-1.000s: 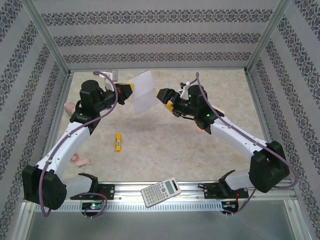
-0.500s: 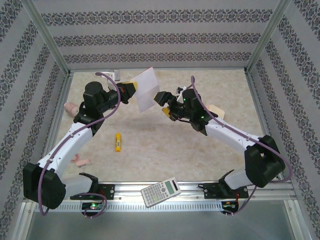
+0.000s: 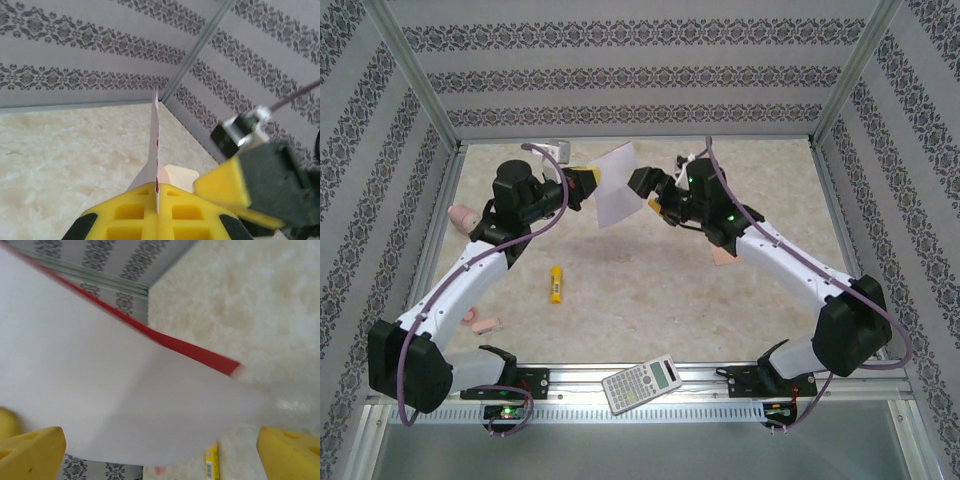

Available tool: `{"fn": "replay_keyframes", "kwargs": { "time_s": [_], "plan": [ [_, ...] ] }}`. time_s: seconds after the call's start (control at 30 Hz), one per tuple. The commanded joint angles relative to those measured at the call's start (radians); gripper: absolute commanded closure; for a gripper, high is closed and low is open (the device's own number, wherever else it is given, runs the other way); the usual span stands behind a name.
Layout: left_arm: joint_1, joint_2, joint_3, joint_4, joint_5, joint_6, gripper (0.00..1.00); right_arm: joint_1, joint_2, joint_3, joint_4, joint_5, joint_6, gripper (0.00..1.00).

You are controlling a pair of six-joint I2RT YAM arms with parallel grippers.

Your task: Place the letter into the envelope and seal it

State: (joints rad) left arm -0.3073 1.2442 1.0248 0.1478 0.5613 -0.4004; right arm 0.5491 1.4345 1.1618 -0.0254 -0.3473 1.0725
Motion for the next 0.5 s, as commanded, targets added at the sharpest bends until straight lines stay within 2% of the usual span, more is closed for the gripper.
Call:
{"fn": "replay_keyframes", "kwargs": {
  "time_s": [0.0,0.07,0.2,0.33,0.4,0.47],
  "plan": [
    [-0.01,0.028,0.098,-0.168,0.121,0.152,1.0,-0.05,0.004,0.132,-0.11,-0.107,-0.262,0.03],
    [-0.009,0.05,0.148,-0.26,0.164,0.209,1.0,-0.086,0.017,0.188,-0.173,-0.181,-0.399,0.05],
    [-0.009,0.076,0.23,-0.414,0.243,0.31,1.0,-0.15,0.008,0.274,-0.364,-0.226,-0.681,0.08],
    [-0.01,0.137,0.333,-0.614,0.346,0.421,1.0,-0.159,0.015,0.354,-0.562,-0.308,-1.013,0.09],
    [-0.009,0.165,0.372,-0.686,0.374,0.457,1.0,-0.166,0.02,0.367,-0.605,-0.327,-1.063,0.09],
    [-0.01,0.172,0.381,-0.696,0.365,0.458,1.0,-0.174,0.011,0.352,-0.592,-0.358,-1.041,0.11]
  ]
}}
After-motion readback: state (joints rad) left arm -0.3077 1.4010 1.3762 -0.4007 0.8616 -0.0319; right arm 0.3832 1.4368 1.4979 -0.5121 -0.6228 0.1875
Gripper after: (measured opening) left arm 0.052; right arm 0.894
